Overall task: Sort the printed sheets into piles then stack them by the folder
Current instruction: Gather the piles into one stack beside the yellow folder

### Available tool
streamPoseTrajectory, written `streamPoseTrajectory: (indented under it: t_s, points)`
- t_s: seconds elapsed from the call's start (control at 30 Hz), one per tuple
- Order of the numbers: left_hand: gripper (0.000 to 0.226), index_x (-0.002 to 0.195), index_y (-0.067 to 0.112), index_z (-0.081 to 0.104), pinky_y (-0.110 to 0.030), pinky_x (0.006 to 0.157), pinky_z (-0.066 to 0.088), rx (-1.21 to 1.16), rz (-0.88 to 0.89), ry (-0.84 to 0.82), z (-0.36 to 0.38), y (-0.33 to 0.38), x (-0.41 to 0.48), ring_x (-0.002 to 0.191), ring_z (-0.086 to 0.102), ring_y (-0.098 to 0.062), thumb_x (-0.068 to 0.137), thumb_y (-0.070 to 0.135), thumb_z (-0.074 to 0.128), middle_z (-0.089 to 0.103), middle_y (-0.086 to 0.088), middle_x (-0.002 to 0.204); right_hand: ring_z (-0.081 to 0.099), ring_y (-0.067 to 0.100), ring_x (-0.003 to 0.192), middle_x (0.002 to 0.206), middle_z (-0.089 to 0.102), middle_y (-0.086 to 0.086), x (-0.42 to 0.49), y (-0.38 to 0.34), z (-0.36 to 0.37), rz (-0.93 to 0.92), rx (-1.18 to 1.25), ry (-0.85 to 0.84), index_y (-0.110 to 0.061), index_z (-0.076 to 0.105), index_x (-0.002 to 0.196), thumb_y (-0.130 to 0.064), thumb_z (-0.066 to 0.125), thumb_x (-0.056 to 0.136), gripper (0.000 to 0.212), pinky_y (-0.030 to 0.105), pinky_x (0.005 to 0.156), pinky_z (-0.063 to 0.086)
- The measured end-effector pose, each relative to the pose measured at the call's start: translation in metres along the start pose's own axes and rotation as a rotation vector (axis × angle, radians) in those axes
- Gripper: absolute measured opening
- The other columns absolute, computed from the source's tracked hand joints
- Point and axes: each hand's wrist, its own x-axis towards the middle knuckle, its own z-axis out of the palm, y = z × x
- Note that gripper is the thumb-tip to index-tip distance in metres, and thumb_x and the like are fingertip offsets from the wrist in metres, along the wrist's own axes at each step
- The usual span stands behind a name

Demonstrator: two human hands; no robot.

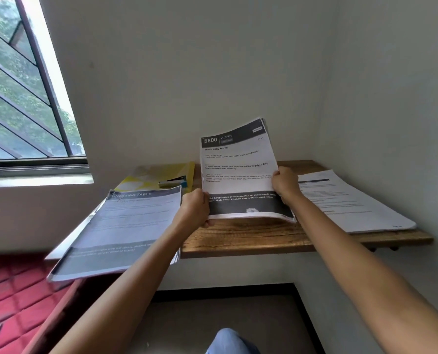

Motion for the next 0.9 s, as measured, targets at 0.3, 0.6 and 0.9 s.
streamPoseTrajectory:
  t_s: [0.3,0.6,0.9]
  points:
    - [0.044,0.108,0.007,0.061,-0.043,0.089,0.054,-0.495,-0.142,-0.094,-0.016,-0.015,0.018,0.097,0.066,-0.026,0.101,0.043,0.037,0.068,-0.008,0.108,0.049,0.023,0.086,0.114,0.060,0.019,-0.022,0.009,-0.002,0.013,-0.045,-0.090,0.001,0.059,0.110,-0.010,0.034,0.099,0.030,0.028,0.072,0.037]
    - [0.037,0.108,0.003,0.060,-0.029,0.054,0.058,-0.862,-0.171,-0.064,-0.029,-0.011,0.068,0.069,0.070,-0.019,0.102,0.035,0.042,0.069,-0.009,0.090,0.058,0.026,0.095,0.113,0.063,0.014,-0.036,0.012,0.006,0.090,-0.013,-0.181,-0.005,0.060,0.112,-0.016,0.037,0.097,0.030,0.033,0.079,0.047]
    - [0.030,0.120,0.013,0.056,-0.036,0.062,0.059,-1.027,-0.138,0.031,-0.031,-0.023,0.100,0.074,0.066,-0.022,0.103,0.033,0.042,0.067,-0.010,0.094,0.053,0.021,0.084,0.100,0.061,0.010,-0.044,0.016,0.010,0.079,0.041,-0.220,-0.006,0.060,0.095,-0.009,0.039,0.096,0.021,0.026,0.073,0.041]
